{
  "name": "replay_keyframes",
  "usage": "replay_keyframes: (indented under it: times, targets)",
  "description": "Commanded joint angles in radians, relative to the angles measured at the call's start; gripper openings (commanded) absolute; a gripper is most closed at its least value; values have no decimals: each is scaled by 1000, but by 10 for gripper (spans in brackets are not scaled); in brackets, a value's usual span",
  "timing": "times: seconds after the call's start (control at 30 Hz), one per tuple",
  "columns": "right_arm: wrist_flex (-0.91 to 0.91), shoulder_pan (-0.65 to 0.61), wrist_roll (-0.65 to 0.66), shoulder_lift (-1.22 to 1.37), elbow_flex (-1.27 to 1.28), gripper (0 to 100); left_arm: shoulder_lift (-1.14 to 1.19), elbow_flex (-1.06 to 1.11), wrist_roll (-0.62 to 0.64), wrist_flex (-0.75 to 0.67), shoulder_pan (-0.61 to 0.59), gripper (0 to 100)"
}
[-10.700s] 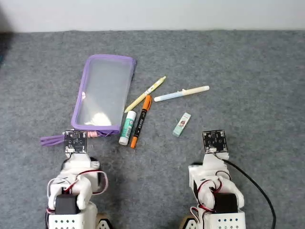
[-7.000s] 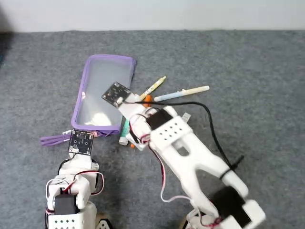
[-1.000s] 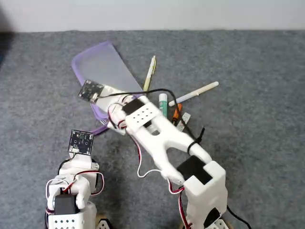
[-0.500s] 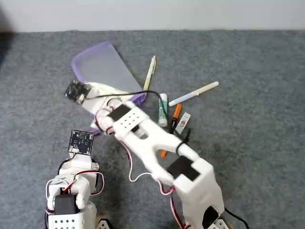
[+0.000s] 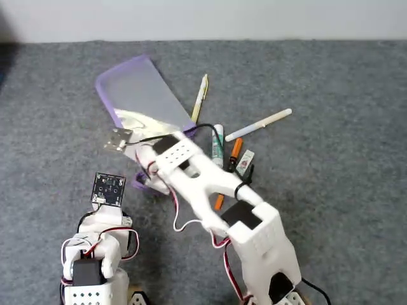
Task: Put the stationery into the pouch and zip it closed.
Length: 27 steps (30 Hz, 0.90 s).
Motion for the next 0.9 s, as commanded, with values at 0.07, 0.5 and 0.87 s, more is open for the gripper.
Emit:
replay_keyframes:
  times: [0.07,0.5,0.87]
  targets:
    - [205,120,75,-8,-32,53,-12,-12,-9,-12,-3,14]
    - [521,409,252,-24,-34,53,-12,-12,-9,-12,-3,14]
    - [499,300,98,-367,-34,114,-12,-12,-9,-12,-3,14]
